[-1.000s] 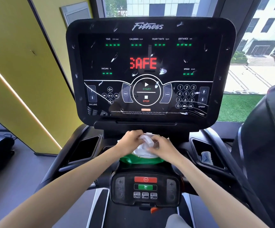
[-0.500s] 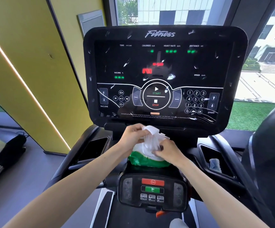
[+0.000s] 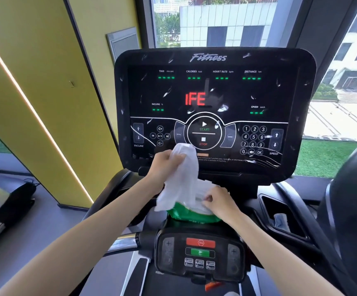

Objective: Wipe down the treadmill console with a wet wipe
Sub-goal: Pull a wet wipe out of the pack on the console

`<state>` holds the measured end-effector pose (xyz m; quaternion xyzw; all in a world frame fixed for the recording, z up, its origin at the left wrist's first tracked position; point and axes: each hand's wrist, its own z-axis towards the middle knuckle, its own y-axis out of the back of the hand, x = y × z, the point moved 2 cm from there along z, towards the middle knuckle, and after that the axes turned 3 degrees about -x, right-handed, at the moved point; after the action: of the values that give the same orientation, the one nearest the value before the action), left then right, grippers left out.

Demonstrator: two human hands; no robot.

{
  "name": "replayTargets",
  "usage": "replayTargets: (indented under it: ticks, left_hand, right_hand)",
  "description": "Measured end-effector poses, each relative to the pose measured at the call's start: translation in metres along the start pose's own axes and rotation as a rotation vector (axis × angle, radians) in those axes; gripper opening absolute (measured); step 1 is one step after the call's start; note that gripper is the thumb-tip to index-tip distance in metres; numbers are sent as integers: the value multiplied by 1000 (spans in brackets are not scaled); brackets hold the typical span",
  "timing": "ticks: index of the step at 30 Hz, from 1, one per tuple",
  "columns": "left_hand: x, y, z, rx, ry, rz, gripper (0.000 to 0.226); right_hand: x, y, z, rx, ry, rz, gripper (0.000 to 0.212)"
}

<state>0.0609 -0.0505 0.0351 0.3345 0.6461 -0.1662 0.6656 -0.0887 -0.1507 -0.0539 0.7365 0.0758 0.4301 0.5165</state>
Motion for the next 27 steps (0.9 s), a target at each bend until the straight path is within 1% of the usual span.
replayTargets:
  ticks: [2, 4, 5, 7, 8, 9, 12, 14, 16, 18, 19, 20, 21, 23, 24, 27]
  left_hand:
    - [7, 7, 2, 4, -109, 166, 41]
    - [16, 8, 4, 90, -210, 410, 41]
    - [22, 7, 5, 155, -246, 567, 35]
    - [33, 2, 4, 289, -236, 832, 12]
    - [38, 0, 3, 338, -224, 903, 17]
    - [40, -3, 0, 379, -218, 925, 27]
    - [40, -10, -3, 463, -255, 1016, 46]
    - [34, -9, -4, 481, -301, 1114, 46]
    - [28, 0, -1, 489, -310, 1137, 38]
    - [27, 13, 6, 583, -235, 1156, 34]
    - [27, 17, 8, 643, -182, 1181, 33]
    - [29, 21, 11, 663, -154, 1205, 33]
    - [30, 22, 13, 624, -159, 1215, 34]
    - [33, 19, 14, 497, -201, 1198, 39]
    - [36, 14, 13, 484, -217, 1186, 42]
    - [49, 1, 6, 554, -216, 1220, 47]
  right_hand:
    - [-2, 7, -3, -145, 13, -20, 24]
    - [-3, 18, -9, -316, 52, -53, 9]
    - [-2, 22, -12, -376, 85, -59, 4]
    - [0, 26, -17, -407, 160, -87, 14]
    - [0, 26, -18, -400, 199, -93, 18]
    - [1, 26, -19, -386, 230, -85, 21]
    - [-2, 22, -18, -332, 248, -62, 31]
    - [-7, 18, -16, -220, 224, -30, 35]
    - [-12, 11, -14, -114, 203, -13, 32]
    - [-14, 3, -9, -68, 235, -65, 26]
    - [-12, 0, -6, -37, 262, -87, 25]
    - [-10, -3, -3, -2, 277, -86, 28]
    - [-6, -4, 0, 26, 282, -65, 32]
    - [-1, -7, 4, 68, 251, -31, 39]
    - [0, -8, 6, 81, 232, -39, 44]
    - [2, -13, 8, 98, 226, -157, 52]
